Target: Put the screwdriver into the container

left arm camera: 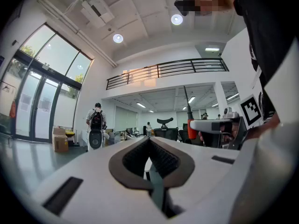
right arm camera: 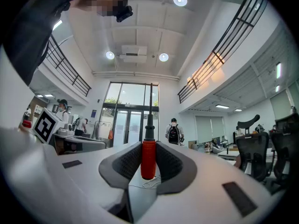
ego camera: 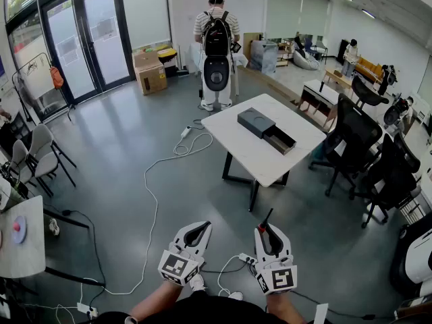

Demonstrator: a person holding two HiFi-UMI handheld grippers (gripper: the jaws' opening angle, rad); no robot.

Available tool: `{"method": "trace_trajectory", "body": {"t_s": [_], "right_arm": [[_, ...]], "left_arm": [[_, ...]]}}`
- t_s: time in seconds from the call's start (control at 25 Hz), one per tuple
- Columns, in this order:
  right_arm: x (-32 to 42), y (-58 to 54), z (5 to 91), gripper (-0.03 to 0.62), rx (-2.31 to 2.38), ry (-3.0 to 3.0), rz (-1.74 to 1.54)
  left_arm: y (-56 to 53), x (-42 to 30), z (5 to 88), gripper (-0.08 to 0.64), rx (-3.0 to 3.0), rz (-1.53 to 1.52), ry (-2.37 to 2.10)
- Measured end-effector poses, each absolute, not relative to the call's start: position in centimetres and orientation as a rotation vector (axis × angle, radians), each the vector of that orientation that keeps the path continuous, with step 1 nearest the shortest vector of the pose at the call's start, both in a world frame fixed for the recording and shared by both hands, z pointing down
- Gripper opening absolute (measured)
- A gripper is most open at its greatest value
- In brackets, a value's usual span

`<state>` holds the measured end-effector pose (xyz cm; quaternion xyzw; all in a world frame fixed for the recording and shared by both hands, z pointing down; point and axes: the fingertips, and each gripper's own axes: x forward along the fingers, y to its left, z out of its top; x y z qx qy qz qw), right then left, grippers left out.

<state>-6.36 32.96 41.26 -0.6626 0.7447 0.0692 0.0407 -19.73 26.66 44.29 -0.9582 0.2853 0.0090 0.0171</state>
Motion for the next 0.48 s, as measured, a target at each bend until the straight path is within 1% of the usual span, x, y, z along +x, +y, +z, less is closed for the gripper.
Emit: {"method": "trace_trajectory", "body": {"t_s": [0.48], "right_arm": [[-8.9, 30.9, 39.8, 0.107, -2.005, 2.27, 0.248]], "left_arm": [[24.5, -22.3, 43.2, 0.005, -2.962, 0.052, 0.91]]}}
